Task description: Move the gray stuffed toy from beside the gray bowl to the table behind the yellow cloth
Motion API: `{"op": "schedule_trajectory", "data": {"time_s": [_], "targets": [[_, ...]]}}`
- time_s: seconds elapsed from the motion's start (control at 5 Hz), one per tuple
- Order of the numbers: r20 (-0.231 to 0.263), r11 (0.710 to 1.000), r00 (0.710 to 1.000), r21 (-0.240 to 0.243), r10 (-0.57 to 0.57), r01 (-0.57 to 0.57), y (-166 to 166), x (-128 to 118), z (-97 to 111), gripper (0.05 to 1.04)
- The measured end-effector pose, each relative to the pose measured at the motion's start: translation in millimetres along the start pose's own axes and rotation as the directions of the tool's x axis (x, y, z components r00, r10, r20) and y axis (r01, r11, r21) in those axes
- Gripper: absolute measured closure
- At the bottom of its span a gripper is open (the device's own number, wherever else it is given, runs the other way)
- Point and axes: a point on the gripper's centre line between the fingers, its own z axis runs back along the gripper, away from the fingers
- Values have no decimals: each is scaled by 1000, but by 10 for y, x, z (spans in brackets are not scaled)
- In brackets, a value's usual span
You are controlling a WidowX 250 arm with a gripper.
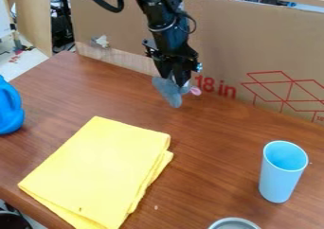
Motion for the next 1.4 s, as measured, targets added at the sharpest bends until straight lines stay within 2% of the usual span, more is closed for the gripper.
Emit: {"op": "schedule_trajectory", "data": {"time_s": [0.4,0.6,0.8,1.0,1.2,1.4], "targets": [[-81,998,995,-24,53,-55,32,-149,-359,640],[-84,997,995,-44,59,-62,55,-144,-398,569],[-117,997,992,-51,58,-64,54,-163,-355,251],[-68,998,996,-24,52,-53,47,-67,5,73],[26,999,1000,33,0,-1,-76,-27,654,77],[-64,994,993,44,-98,101,-380,-240,889,81]]}}
